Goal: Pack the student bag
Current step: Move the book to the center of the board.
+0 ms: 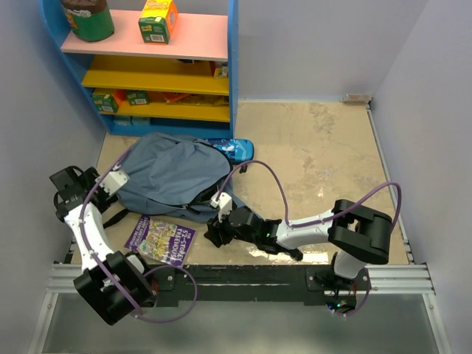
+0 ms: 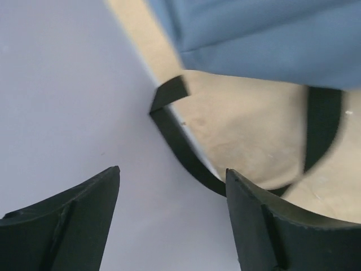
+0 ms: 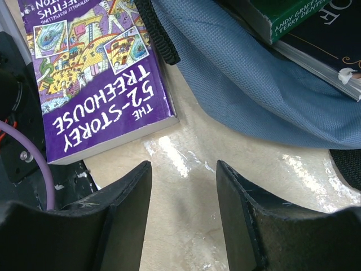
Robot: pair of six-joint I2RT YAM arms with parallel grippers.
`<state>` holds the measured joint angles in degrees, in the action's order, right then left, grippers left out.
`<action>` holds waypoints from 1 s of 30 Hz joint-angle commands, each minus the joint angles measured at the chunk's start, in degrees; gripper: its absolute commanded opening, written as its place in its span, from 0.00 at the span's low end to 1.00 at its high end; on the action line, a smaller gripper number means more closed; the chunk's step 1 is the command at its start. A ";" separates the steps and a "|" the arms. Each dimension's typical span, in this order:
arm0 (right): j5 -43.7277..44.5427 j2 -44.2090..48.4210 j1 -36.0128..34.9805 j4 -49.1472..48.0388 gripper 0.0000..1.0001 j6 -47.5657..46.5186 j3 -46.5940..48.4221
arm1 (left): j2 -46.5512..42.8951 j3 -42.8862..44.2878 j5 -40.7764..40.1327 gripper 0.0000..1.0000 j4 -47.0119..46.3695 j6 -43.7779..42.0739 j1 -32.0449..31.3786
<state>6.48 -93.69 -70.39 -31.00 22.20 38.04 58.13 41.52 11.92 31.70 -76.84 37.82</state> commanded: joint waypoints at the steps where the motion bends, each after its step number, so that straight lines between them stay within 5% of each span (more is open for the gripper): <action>1: 0.81 1.05 0.25 0.42 0.52 -0.93 2.47 | -2.40 4.71 11.27 0.77 19.77 -14.10 2.17; 8: 0.90 0.53 0.17 0.33 0.51 -0.40 2.21 | -5.65 -0.45 12.77 0.72 40.96 -35.73 2.17; 12: 1.17 0.79 0.08 0.42 0.50 -0.22 2.30 | -7.94 -6.70 8.75 0.51 37.21 -41.19 2.17; 17: 1.61 0.18 0.17 -0.20 0.50 0.30 2.30 | -8.12 -12.42 6.36 0.37 31.07 -43.57 2.17; 25: 1.69 0.79 0.17 -0.55 0.50 0.92 2.56 | -3.82 -14.36 11.36 0.38 19.71 -42.16 1.55; 30: 1.43 0.97 0.17 -0.72 0.51 1.18 2.48 | -6.27 -15.76 14.97 0.38 20.77 -39.53 -6.87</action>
<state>6.66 -93.69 -70.39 -30.17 22.68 38.57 53.93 27.07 20.97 53.30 -112.22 36.14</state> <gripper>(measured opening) 0.502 0.377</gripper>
